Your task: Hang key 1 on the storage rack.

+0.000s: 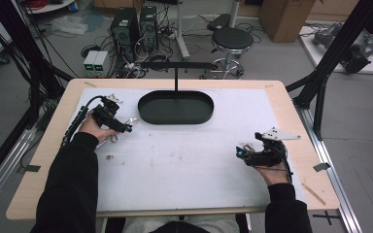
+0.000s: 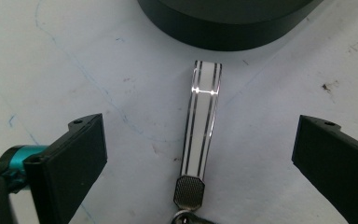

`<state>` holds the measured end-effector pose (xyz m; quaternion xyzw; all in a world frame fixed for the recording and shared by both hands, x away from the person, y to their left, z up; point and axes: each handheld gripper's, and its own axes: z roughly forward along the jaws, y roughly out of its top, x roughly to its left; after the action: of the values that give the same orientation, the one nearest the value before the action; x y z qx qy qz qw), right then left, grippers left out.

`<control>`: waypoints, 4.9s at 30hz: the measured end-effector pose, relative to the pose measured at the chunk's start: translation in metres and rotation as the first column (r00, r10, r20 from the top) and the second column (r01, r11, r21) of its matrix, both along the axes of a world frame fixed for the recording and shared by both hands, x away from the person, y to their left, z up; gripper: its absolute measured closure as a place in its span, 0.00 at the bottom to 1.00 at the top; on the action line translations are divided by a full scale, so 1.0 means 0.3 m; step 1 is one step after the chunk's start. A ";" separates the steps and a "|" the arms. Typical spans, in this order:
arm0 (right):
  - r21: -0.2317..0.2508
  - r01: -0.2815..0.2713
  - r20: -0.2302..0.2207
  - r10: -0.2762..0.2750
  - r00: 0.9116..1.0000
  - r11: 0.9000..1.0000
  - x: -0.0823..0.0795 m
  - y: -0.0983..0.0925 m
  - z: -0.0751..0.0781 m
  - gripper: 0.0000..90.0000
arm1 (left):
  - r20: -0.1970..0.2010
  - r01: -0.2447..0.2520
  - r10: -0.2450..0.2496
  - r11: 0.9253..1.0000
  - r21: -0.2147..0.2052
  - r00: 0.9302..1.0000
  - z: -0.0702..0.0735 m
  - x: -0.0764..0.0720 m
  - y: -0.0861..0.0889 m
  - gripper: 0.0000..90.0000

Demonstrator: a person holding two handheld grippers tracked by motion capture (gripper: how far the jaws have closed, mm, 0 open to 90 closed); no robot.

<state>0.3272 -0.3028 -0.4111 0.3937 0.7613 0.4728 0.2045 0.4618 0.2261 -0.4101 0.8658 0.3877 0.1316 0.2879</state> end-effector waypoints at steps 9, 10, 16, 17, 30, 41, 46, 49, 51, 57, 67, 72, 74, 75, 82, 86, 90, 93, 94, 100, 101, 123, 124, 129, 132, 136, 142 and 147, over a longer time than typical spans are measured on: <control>0.003 -0.020 0.004 0.020 1.000 1.000 -0.010 0.003 0.001 0.01 | -0.049 0.032 -0.032 0.999 0.010 0.998 -0.021 0.030 -0.032 0.16; -0.002 -0.022 0.012 0.022 1.000 1.000 -0.009 0.004 0.001 0.01 | -0.050 0.033 -0.031 0.999 0.031 0.998 -0.029 0.036 -0.036 0.18; -0.007 -0.035 0.004 0.035 0.999 0.999 -0.007 0.007 -0.002 0.01 | -0.087 0.029 -0.028 0.999 0.012 0.996 -0.034 0.044 -0.026 0.39; -0.010 -0.034 0.004 0.035 0.999 0.999 -0.007 0.009 -0.004 0.01 | -0.090 0.032 -0.030 0.999 0.016 0.995 -0.036 0.044 -0.025 0.41; -0.051 -0.019 0.034 0.021 0.999 0.999 -0.016 0.012 -0.002 0.01 | -0.095 -0.011 0.015 0.999 0.042 0.995 -0.036 0.046 -0.015 0.83; -0.048 -0.014 0.045 0.017 0.999 0.999 -0.018 0.013 0.001 0.01 | -0.083 -0.022 0.017 0.998 -0.056 0.996 0.036 0.026 0.018 0.83; -0.050 -0.018 0.046 0.020 0.999 0.999 -0.017 0.013 0.001 0.01 | -0.050 -0.023 0.015 0.989 -0.150 0.999 0.101 0.010 0.048 0.83; -0.051 -0.018 0.047 0.020 0.999 0.999 -0.020 0.015 0.004 0.01 | -0.027 -0.016 0.010 0.981 -0.196 1.000 0.147 -0.002 0.064 0.83; -0.058 -0.018 0.050 0.021 0.999 0.998 -0.020 0.017 0.006 0.01 | -0.019 -0.012 0.008 0.973 -0.232 1.000 0.179 -0.008 0.074 0.83; -0.057 -0.017 0.056 0.020 0.998 0.998 -0.021 0.018 0.009 0.01 | 0.006 0.028 -0.028 0.932 -0.361 1.000 0.263 -0.024 0.084 0.83; -0.050 -0.021 0.055 0.024 0.998 0.999 -0.020 0.021 0.010 0.01 | 0.075 0.059 -0.030 0.906 -0.419 0.997 0.362 -0.044 0.056 0.83; -0.048 -0.021 0.056 0.024 0.998 0.999 -0.020 0.019 0.011 0.01 | 0.090 0.065 -0.029 0.902 -0.428 0.996 0.386 -0.044 0.045 0.83; -0.048 -0.020 0.055 0.023 0.998 0.999 -0.019 0.020 0.011 0.01 | 0.101 0.073 -0.032 0.901 -0.428 0.994 0.397 -0.044 0.034 0.83; -0.052 -0.023 0.057 0.026 0.998 0.998 -0.017 0.020 0.009 0.01 | 0.105 0.078 -0.036 0.898 -0.433 0.994 0.401 -0.042 0.028 0.83; -0.047 -0.021 0.057 0.024 0.998 0.999 -0.018 0.019 0.011 0.01 | 0.123 0.106 -0.057 0.888 -0.447 0.991 0.439 -0.018 -0.013 0.83; -0.042 -0.021 0.057 0.023 0.998 0.999 -0.018 0.018 0.012 0.01 | 0.137 0.119 -0.063 0.882 -0.456 0.989 0.460 -0.006 -0.036 0.83; -0.043 -0.022 0.058 0.025 0.998 0.999 -0.019 0.017 0.013 0.01 | 0.142 0.121 -0.062 0.879 -0.461 0.988 0.475 0.008 -0.052 0.83; -0.041 -0.024 0.061 0.027 0.998 0.999 -0.018 0.017 0.013 0.01 | 0.150 0.126 -0.062 0.875 -0.468 0.987 0.487 0.020 -0.064 0.83; -0.041 -0.024 0.061 0.026 0.998 0.999 -0.018 0.017 0.013 0.01 | 0.150 0.127 -0.063 0.872 -0.472 0.987 0.492 0.025 -0.069 0.83; -0.039 -0.025 0.059 0.028 0.998 0.999 -0.018 0.019 0.012 0.01 | 0.168 0.133 -0.060 0.870 -0.474 0.984 0.507 0.057 -0.095 0.83; -0.039 -0.026 0.059 0.028 0.998 0.999 -0.018 0.019 0.012 0.01 | 0.168 0.134 -0.061 0.873 -0.469 0.984 0.508 0.064 -0.099 0.83; -0.045 -0.031 0.048 0.033 0.998 0.998 -0.011 0.023 0.004 0.01 | 0.266 0.159 -0.024 0.851 -0.500 0.964 0.566 0.192 -0.155 0.83; -0.045 -0.031 0.051 0.033 0.998 0.998 -0.010 0.022 0.004 0.01 | 0.264 0.158 -0.023 0.849 -0.503 0.964 0.566 0.198 -0.158 0.83; -0.029 -0.029 0.044 0.030 0.999 0.999 -0.010 0.015 0.007 0.01 | 0.244 0.126 0.016 0.822 -0.555 0.970 0.542 0.240 -0.137 0.83; -0.022 -0.027 0.045 0.028 0.999 0.999 -0.009 0.014 0.007 0.01 | 0.250 0.128 0.036 0.785 -0.607 0.968 0.533 0.253 -0.124 0.83; -0.028 -0.022 0.040 0.023 0.999 0.999 -0.004 0.014 0.004 0.01 | 0.270 0.138 0.048 0.764 -0.630 0.962 0.529 0.262 -0.124 0.83; -0.024 -0.021 0.030 0.021 0.999 1.000 -0.007 0.018 0.003 0.01 | 0.252 0.115 0.071 0.751 -0.651 0.965 0.512 0.281 -0.111 0.83; -0.028 -0.021 0.029 0.022 0.999 0.999 0.000 0.016 0.000 0.01 | 0.249 0.124 0.059 0.744 -0.657 0.967 0.500 0.291 -0.126 0.83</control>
<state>0.3272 -0.2979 -0.4112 0.3758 0.7689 0.4701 0.2160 0.5490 0.1883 -0.2602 0.6878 0.3535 0.0887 0.6278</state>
